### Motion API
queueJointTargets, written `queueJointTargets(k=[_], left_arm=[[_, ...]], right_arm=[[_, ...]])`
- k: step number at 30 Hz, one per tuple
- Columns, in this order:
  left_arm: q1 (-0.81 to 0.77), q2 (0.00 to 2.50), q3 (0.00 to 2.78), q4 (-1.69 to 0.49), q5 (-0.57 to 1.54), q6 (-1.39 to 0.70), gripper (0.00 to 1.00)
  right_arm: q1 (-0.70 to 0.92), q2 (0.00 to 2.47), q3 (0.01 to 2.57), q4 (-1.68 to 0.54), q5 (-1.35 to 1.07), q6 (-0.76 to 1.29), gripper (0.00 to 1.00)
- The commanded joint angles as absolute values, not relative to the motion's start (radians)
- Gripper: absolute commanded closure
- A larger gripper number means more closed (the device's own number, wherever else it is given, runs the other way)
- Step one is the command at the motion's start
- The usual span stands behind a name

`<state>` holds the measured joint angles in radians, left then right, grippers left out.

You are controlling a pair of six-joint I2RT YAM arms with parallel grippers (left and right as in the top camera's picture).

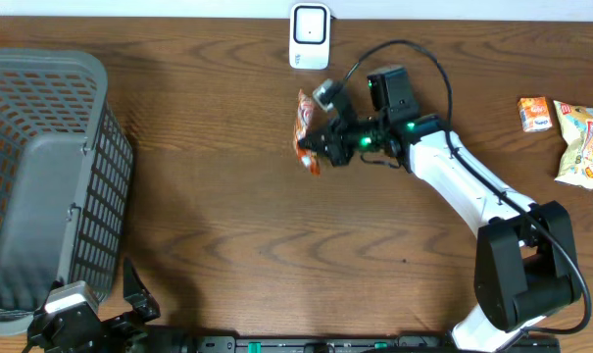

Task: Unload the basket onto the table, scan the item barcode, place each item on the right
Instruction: 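Hold the Top bar against the white scanner face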

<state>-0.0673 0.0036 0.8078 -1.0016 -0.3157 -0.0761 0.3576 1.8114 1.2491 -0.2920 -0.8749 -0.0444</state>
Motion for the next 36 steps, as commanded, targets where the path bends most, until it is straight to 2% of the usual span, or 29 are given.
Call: queueJointTargets(k=[1, 4, 7, 12, 18, 26, 27, 29, 31, 32, 33, 34, 36], left_arm=[[-0.064, 0.004, 0.735, -1.099, -0.341, -0.147, 0.02], [-0.064, 0.003, 0.735, -1.099, -0.341, -0.147, 0.02], [-0.064, 0.004, 0.735, -1.099, -0.341, -0.147, 0.02], [-0.064, 0.004, 0.735, -1.099, -0.341, -0.147, 0.02], [-0.064, 0.003, 0.735, -1.099, -0.341, -0.147, 0.02], [-0.064, 0.003, 0.735, -1.099, -0.341, -0.147, 0.02], [-0.064, 0.003, 0.735, -1.099, -0.341, -0.147, 0.02], [-0.064, 0.004, 0.735, -1.099, -0.341, -0.147, 0.02], [-0.064, 0.003, 0.735, -1.099, -0.341, -0.147, 0.02], [-0.064, 0.004, 0.735, -1.099, -0.341, -0.147, 0.02], [-0.064, 0.004, 0.735, -1.099, -0.341, -0.147, 0.02], [-0.064, 0.004, 0.735, -1.099, -0.341, -0.147, 0.02], [-0.064, 0.004, 0.735, -1.099, -0.341, -0.147, 0.02]], right_arm=[[0.351, 1.824, 1.277, -0.226, -0.641, 0.101, 0.99], [0.35, 1.906, 1.355, -0.197, -0.6, 0.119, 0.99], [0.346, 2.072, 1.571, -0.229, -0.593, 0.096, 0.99], [0.347, 2.349, 1.99, -0.461, -0.344, 0.084, 0.99], [0.348, 2.559, 2.366, -0.642, -0.192, 0.07, 0.99], [0.368, 2.567, 2.437, -0.734, -0.197, 0.07, 0.98], [0.375, 2.563, 2.441, -0.772, -0.197, 0.07, 0.9], [0.39, 2.547, 2.444, -0.86, -0.196, 0.07, 0.57], [0.406, 2.543, 2.444, -0.939, -0.197, 0.071, 0.41], [0.416, 2.543, 2.444, -0.976, -0.197, 0.073, 0.29], [0.424, 2.546, 2.441, -1.0, -0.191, 0.072, 0.11], [0.436, 2.551, 2.437, -1.022, -0.178, 0.07, 0.01], [0.46, 2.563, 2.424, -1.037, -0.127, 0.069, 0.01]])
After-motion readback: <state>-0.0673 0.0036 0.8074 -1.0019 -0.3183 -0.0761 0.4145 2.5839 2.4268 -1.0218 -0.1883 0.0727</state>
